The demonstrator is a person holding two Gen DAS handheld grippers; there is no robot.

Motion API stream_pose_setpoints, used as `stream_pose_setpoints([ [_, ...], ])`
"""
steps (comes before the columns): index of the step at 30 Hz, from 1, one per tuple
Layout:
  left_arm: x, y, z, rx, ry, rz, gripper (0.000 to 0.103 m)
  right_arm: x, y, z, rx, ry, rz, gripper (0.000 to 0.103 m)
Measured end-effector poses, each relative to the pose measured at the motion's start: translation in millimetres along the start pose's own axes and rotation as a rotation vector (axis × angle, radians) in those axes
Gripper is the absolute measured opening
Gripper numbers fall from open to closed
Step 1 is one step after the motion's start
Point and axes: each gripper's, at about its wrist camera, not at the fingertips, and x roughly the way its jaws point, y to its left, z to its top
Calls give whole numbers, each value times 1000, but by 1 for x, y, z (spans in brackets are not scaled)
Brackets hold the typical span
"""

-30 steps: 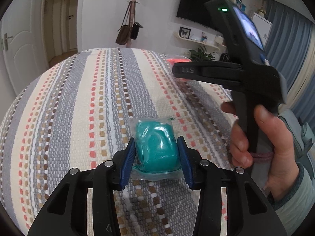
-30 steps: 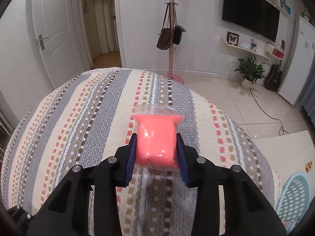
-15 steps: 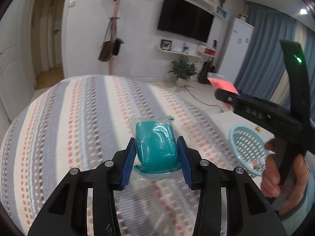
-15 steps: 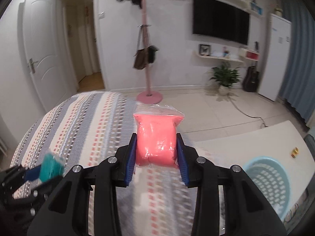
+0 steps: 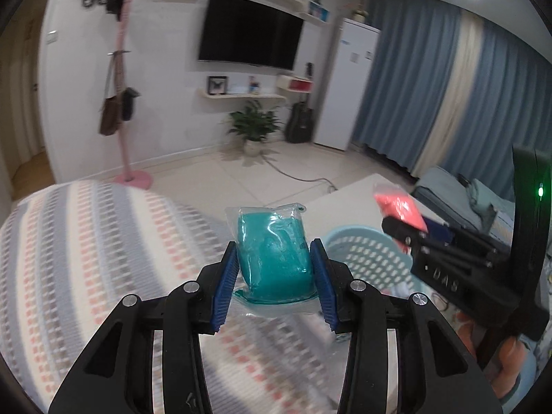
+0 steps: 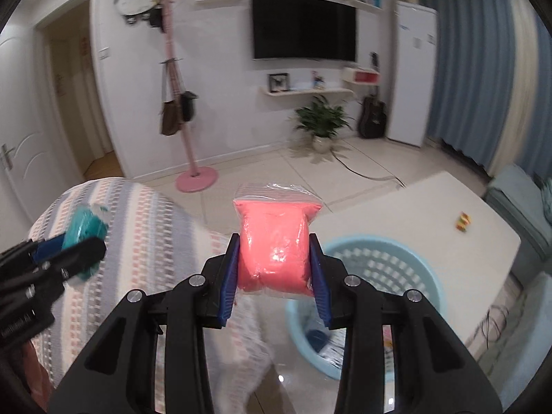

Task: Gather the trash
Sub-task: 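Carry teal and pink pouches over the blue basket and release both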

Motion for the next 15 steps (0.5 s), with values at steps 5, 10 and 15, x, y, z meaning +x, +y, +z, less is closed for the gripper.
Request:
stream_pose_setpoints([
  [5, 31, -32, 5, 26, 29, -66, 40, 5, -47, -10, 60, 31, -61, 34],
  [10, 63, -58, 4, 53, 75, -124, 40, 17, -81, -22, 105, 84, -96, 34],
  [15, 111, -79, -7, 71, 186, -182, 40, 43, -107, -35, 165, 176, -111, 35],
])
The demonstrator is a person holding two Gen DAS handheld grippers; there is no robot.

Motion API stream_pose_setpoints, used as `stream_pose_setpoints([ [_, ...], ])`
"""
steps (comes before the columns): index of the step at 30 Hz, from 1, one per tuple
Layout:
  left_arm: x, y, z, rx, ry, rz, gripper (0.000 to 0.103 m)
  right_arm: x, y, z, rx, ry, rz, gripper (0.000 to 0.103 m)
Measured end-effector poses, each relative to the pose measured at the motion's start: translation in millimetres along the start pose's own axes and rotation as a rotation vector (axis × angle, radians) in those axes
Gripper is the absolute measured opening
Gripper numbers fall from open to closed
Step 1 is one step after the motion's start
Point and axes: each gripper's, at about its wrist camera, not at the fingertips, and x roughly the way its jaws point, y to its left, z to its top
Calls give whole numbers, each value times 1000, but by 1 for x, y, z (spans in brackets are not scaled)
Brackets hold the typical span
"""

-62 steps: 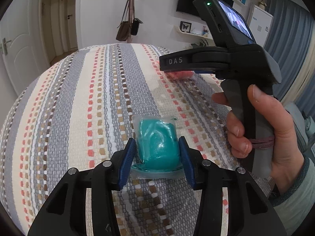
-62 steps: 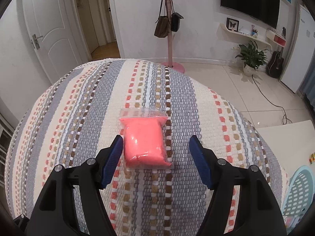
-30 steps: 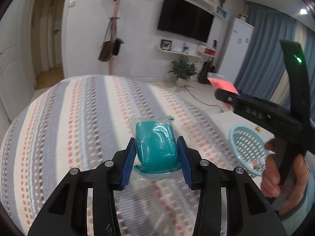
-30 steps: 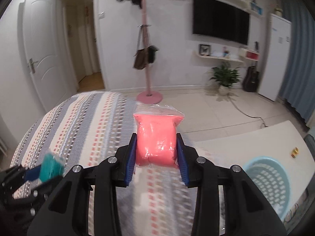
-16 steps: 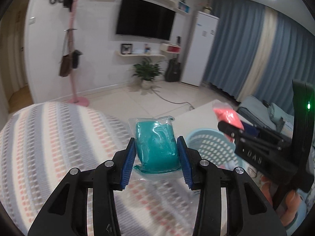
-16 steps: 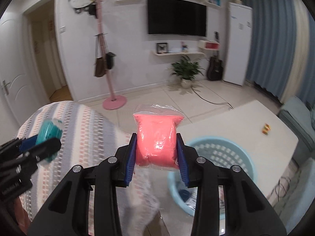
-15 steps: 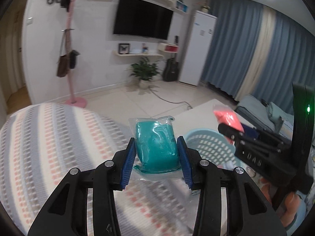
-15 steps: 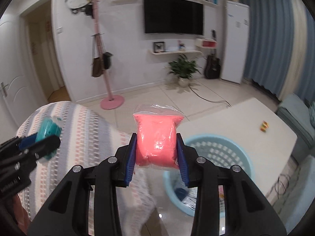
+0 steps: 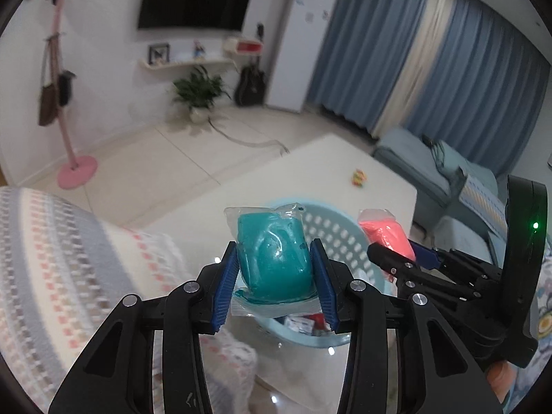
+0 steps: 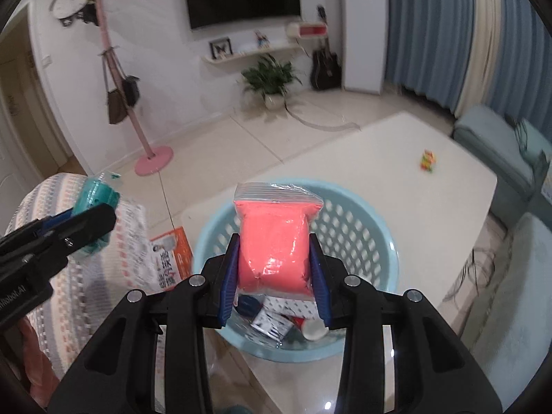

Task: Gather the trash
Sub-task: 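Carry teal and pink pouches over the blue basket and release both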

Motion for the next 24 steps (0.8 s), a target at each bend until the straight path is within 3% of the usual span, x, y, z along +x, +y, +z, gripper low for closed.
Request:
stream_pose_setpoints([
  [6, 64, 1, -6, -7, 160, -58, 40, 41, -33, -8, 95, 114, 28, 36],
  [9, 81, 1, -8, -1, 195, -60, 42, 54, -42, -10, 113, 139, 21, 36],
  [11, 83, 3, -8, 0, 194, -65, 47, 56, -47, -10, 117, 143, 22, 37],
  [12, 84, 4, -7, -3, 193, -66, 58, 57, -48, -9, 118, 142, 23, 42],
  [15, 76, 2, -6, -4, 170, -72, 66, 52, -49, -10, 123, 124, 1, 59],
  [24, 18, 2, -5, 22, 73, -62, 71, 10, -34, -8, 91, 49, 25, 59],
])
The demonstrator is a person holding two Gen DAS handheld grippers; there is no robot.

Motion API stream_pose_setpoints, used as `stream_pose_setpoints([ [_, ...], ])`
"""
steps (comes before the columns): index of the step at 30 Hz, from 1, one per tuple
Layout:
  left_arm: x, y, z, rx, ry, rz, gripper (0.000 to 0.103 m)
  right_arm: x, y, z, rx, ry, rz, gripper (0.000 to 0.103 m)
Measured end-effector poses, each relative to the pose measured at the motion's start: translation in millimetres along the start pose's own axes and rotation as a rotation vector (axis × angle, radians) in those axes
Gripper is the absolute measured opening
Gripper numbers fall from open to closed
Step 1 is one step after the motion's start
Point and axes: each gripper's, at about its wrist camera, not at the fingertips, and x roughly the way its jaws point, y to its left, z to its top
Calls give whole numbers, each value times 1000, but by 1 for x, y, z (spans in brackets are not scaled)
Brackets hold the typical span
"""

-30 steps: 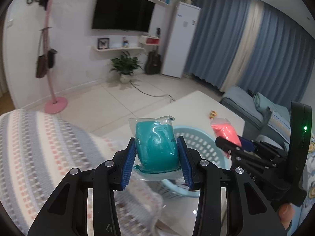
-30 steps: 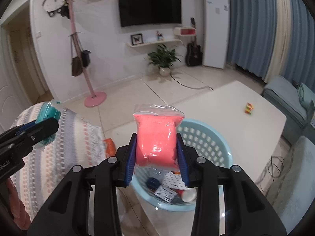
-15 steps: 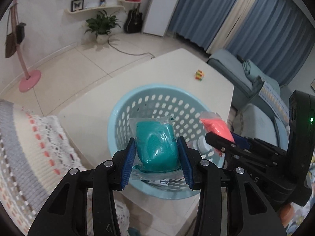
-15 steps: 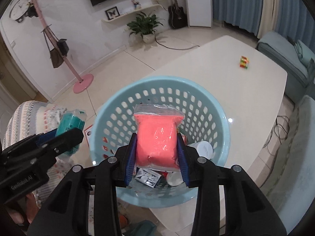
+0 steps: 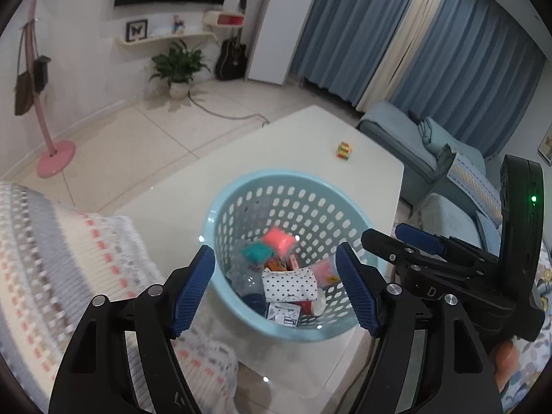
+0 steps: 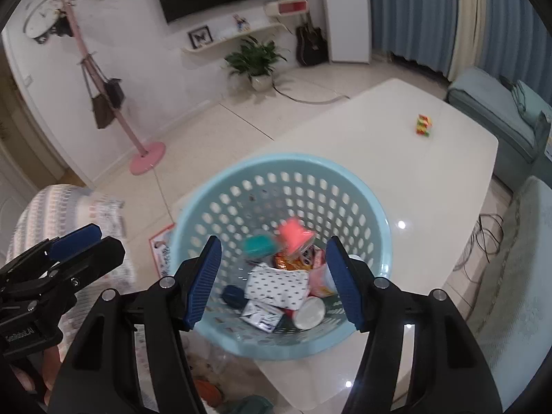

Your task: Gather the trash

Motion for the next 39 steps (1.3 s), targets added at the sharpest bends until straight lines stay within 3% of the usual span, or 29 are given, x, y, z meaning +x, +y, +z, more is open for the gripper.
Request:
stream_pose_setpoints([
  [8, -93, 3, -14, 3, -158, 34, 78, -69, 51, -8, -89, -118, 24, 60],
  [13, -159, 11, -33, 7, -279, 125, 84, -117, 94, -25, -174, -223, 5, 68],
  [18, -199, 29, -63, -9, -340, 254, 89, -149, 126, -51, -196, -297, -9, 71],
  [26, -219, 68, -109, -54, -423, 432, 90, -169, 155, -97, -149, -426, -44, 71],
  [35, -220, 72, -127, -47, -501, 464, 94, -163, 166, -112, -120, -443, -117, 71],
  [39, -210, 80, -134, -71, -464, 458, 94, -156, 162, -113, -115, -442, -139, 71],
])
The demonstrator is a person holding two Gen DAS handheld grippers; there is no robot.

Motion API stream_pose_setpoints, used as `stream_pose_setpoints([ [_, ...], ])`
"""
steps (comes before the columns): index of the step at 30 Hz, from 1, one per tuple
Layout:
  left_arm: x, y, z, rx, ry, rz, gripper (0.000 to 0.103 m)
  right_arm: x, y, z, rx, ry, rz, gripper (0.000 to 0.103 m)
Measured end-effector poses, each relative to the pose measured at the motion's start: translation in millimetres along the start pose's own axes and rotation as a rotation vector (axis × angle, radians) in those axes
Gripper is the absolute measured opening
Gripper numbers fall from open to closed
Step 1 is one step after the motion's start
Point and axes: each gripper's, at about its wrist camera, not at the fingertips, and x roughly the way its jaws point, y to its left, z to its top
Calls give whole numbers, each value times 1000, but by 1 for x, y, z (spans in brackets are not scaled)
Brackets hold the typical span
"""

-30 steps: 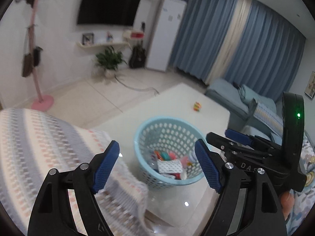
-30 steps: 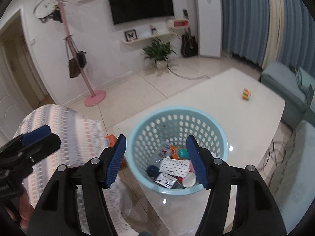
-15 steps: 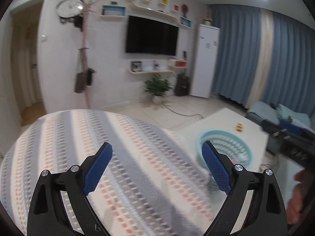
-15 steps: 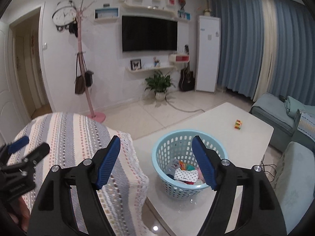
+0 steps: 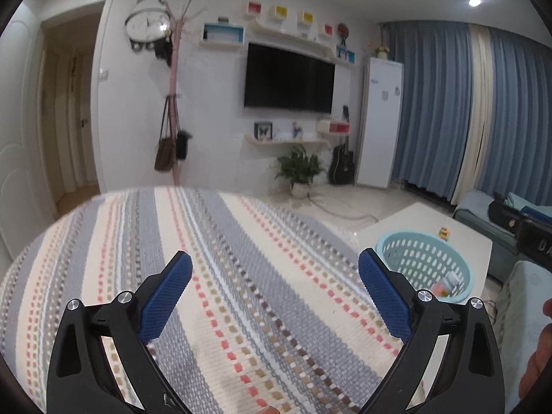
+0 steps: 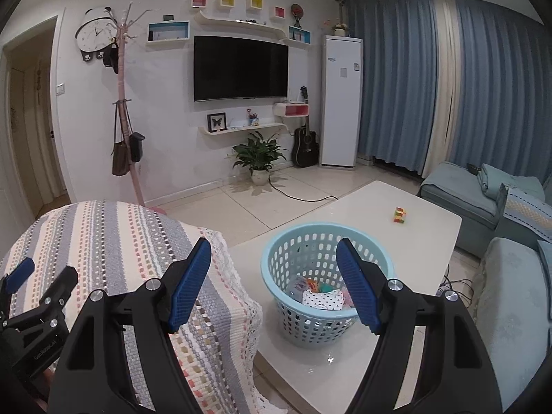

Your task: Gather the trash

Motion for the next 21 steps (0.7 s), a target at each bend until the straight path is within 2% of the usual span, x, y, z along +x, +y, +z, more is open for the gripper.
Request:
stream_pose_setpoints([
  [8, 5, 0, -8, 20, 24, 26, 94, 8, 2, -11, -13, -5, -24, 71],
  [21, 6, -6, -10, 35, 30, 45, 94, 15, 5, -16, -24, 2, -16, 71],
])
